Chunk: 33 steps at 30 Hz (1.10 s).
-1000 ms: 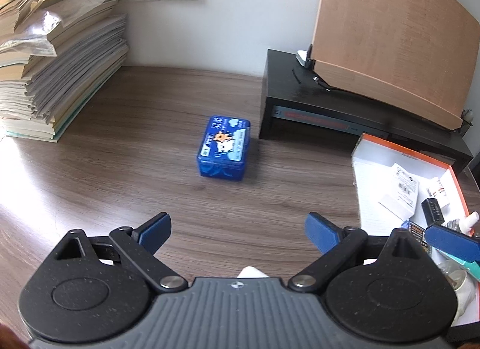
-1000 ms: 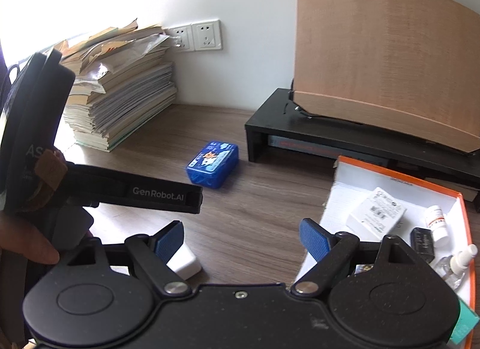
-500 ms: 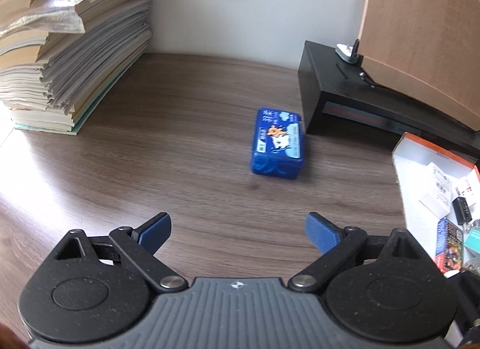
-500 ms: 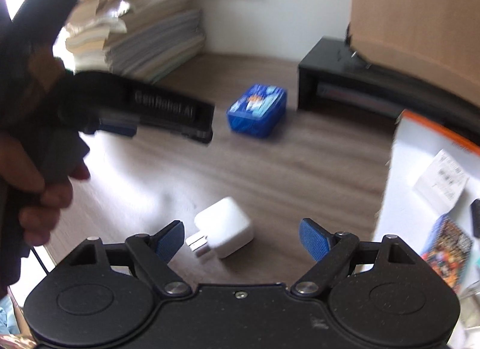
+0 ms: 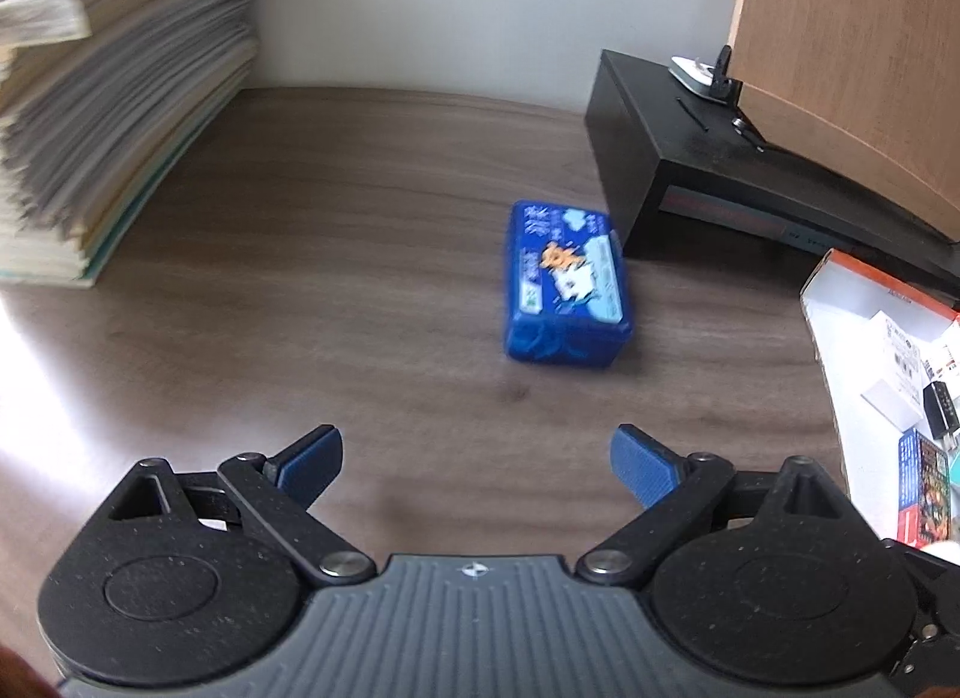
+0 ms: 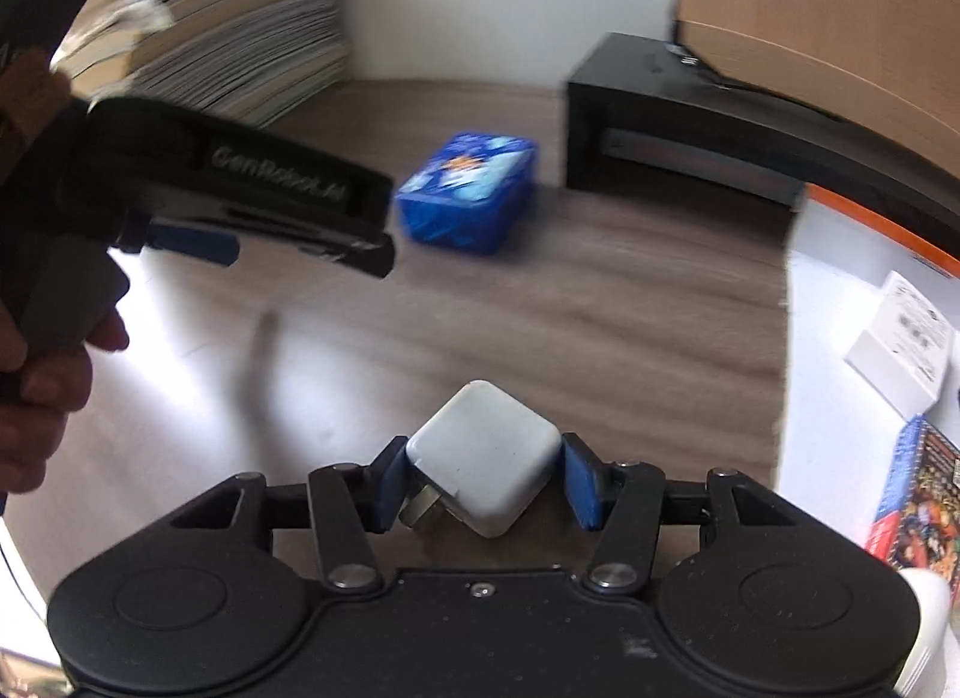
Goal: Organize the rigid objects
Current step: 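Grasp the blue tissue pack with the left gripper while the right grasps the white adapter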
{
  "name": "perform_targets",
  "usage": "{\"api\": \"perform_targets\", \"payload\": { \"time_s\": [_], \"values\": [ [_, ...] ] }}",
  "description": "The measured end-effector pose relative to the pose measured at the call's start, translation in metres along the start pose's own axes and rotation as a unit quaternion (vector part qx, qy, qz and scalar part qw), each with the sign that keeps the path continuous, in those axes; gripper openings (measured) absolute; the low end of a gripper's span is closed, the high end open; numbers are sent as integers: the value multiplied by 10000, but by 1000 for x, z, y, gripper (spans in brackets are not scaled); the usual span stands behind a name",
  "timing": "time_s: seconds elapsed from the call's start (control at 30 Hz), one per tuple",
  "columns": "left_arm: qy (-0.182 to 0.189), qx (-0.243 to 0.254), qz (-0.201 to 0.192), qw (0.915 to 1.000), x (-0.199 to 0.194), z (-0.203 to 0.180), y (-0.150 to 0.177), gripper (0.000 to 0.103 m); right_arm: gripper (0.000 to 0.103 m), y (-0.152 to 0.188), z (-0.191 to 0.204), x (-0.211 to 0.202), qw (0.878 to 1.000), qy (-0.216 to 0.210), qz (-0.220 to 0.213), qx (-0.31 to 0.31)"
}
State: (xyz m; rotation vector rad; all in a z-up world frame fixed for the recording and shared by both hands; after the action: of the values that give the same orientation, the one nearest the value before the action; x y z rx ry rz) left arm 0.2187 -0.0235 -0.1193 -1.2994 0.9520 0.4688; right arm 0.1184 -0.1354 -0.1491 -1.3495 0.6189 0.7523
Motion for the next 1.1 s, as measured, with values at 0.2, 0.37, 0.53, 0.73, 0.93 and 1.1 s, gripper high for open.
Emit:
{"api": "perform_targets", "payload": {
  "time_s": [0.2,0.37,0.53,0.73,0.93,1.1],
  "values": [
    [48,212,-152,9996,34,-15,-31,103,64,-17,-31,7,9980,399,-30,488],
    [-67,352,-87,9993,66,-24,-48,103,66,-20,-41,10,9965,595,-79,589],
    [-285,642,-184,9974,83,-29,-55,101,77,-25,-40,9,9941,660,-147,852],
    [-52,1019,-564,9932,73,-37,-55,63,78,-21,-43,11,9846,961,6,1457],
    [59,1012,-564,9932,61,-30,-43,63,72,-23,-39,15,9751,1151,-109,1891],
    [85,887,-605,9942,40,-18,-29,63,51,-26,-32,20,9818,1269,-303,1378]
  ]
}}
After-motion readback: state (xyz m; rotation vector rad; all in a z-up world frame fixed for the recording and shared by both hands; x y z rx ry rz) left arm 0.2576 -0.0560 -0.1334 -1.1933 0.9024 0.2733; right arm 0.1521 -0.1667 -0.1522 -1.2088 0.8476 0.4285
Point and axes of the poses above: each gripper's, at about its wrist camera, not at the fingertips, and x roughly the way its jaws point, z to its left, y to its underside, the point moved 9 cm from there along x, roughly the way its jaws point, and after that the axes turned 6 degrees about x, right-handed, at the moved point
